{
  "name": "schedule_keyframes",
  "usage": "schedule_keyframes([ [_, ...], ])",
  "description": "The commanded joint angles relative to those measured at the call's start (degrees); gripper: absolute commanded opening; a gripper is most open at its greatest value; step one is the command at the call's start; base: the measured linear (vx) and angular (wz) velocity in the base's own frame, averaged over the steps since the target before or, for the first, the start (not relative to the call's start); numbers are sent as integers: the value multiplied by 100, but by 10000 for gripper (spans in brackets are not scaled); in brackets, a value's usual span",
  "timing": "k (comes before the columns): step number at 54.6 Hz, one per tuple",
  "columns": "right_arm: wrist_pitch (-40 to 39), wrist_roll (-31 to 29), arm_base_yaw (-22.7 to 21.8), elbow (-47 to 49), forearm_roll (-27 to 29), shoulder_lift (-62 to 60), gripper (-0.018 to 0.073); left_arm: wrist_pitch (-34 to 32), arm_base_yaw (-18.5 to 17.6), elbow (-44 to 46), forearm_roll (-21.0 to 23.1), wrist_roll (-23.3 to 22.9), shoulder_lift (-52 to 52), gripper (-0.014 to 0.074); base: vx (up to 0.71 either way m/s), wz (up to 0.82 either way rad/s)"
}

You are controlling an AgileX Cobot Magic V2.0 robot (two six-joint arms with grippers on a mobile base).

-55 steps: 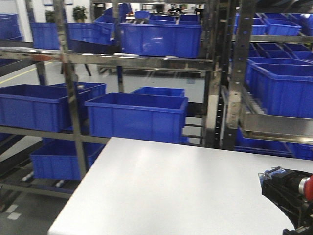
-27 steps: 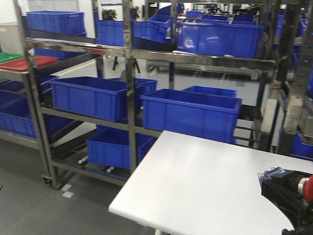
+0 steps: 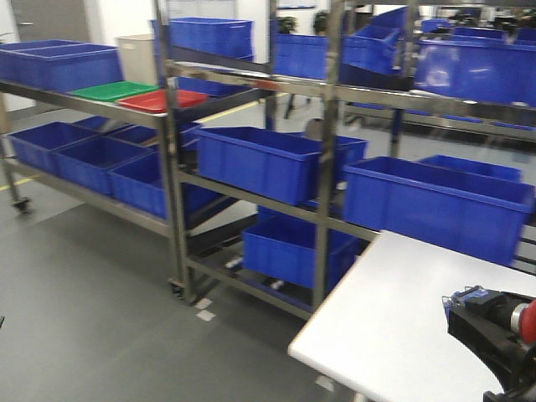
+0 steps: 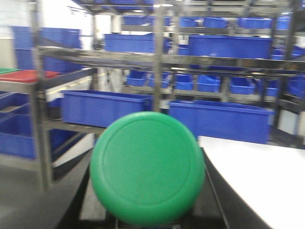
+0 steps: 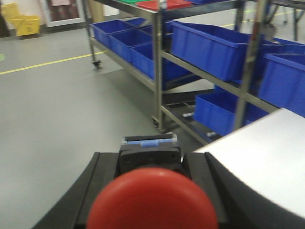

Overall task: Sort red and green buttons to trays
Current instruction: 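Drive the base holding both buttons to the green and red trays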

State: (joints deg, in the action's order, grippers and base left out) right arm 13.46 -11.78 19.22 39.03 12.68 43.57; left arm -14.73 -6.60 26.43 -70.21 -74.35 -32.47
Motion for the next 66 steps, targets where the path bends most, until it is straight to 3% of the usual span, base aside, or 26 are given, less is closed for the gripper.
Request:
schedule_keyframes([
  [1,-512,-49,13,176,16,-65,-9,-134,-36,162,137,-53,19,21,3,58],
  [66,-514,-49,13,176,16,-65,-9,-134,-36,162,137,-53,19,21,16,50],
])
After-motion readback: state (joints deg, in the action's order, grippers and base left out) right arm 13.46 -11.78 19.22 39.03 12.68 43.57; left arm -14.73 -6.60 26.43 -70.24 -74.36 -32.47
